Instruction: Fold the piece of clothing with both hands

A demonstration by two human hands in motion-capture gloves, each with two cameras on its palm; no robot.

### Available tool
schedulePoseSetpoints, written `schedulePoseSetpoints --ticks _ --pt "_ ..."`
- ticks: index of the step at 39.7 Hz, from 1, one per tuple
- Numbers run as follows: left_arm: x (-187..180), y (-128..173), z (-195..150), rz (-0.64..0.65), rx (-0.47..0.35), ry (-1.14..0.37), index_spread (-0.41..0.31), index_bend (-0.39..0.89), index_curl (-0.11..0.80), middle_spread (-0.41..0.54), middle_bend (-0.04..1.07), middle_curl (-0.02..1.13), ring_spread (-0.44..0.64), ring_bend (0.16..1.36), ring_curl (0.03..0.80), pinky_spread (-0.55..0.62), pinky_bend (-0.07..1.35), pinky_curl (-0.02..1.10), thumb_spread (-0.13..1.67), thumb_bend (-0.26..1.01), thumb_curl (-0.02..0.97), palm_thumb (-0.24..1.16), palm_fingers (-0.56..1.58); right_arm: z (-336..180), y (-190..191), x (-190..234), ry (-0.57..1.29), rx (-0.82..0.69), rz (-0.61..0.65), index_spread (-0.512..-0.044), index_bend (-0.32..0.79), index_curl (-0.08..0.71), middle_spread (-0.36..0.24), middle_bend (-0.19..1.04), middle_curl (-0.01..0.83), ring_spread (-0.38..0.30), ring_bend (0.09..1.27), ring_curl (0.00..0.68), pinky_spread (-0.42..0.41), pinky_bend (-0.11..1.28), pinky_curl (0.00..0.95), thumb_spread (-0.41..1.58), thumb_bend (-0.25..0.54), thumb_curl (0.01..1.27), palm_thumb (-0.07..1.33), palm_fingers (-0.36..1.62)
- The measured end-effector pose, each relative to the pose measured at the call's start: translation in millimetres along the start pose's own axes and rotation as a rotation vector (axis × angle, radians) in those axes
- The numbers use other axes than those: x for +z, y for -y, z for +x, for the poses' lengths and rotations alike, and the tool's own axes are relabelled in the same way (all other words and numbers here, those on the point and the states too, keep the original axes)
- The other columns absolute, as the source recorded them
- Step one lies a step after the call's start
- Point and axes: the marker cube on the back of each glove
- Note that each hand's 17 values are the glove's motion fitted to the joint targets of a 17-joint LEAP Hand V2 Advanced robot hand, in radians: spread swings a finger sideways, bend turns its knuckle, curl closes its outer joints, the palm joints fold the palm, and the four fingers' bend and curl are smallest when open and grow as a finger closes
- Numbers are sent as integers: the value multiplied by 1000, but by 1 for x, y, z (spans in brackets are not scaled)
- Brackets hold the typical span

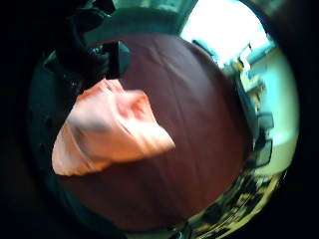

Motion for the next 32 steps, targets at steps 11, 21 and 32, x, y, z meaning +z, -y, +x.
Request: schedulePoseSetpoints --ticks 11,21,32 --pt "44 -51 10 -456 25 -117 -113 98 342 -86 177 440 -8 509 427 184 442 289 1292 -53 285 609 426 74 -73 23 -80 376 -487 -331 44 195 -61 134 341 93 558 370 217 830 396 1163 -52 422 735 443" --pt "67 -63 10 -597 29 -136 -84 159 341 8 158 404 142 477 392 255 510 322 1394 -53 202 298 329 57 -47 42 107 307 -423 -340 56 140 -12 154 321 -57 847 440 10 887 396 1215 -8 389 669 671" --pt "66 -61 13 -594 45 -138 -84 177 370 44 171 386 225 467 368 297 493 330 1451 -15 174 177 316 49 -15 42 514 363 -263 -281 295 294 -85 152 324 -173 680 408 -228 733 359 1145 67 438 917 1111"
